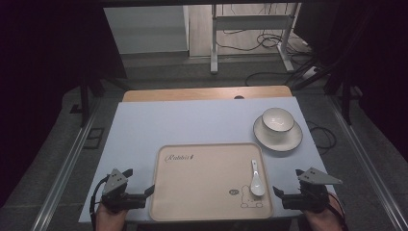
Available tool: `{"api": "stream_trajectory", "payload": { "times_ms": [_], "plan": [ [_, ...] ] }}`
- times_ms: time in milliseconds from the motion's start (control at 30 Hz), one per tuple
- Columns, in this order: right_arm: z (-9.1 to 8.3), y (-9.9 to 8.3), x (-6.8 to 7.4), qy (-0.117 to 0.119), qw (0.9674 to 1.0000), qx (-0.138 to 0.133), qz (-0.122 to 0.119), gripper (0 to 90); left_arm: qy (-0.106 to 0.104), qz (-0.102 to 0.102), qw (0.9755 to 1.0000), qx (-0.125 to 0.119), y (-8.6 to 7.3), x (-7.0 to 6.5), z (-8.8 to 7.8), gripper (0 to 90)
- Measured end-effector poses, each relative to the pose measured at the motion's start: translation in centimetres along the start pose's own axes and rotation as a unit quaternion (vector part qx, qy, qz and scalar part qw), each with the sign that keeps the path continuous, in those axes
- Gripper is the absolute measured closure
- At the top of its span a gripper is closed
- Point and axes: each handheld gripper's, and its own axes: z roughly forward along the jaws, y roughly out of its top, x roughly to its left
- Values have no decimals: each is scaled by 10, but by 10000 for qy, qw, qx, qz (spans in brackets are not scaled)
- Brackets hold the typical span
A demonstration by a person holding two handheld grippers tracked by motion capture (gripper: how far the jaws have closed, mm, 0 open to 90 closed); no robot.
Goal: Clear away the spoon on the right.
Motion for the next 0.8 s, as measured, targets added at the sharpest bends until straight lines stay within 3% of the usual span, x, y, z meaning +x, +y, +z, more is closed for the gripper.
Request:
{"api": "stream_trajectory", "payload": {
  "times_ms": [800],
  "plan": [
    [5,-21,-12,-208,9991,339,137,7,68,38,10000,13,-1,0,1,9]
  ]
}}
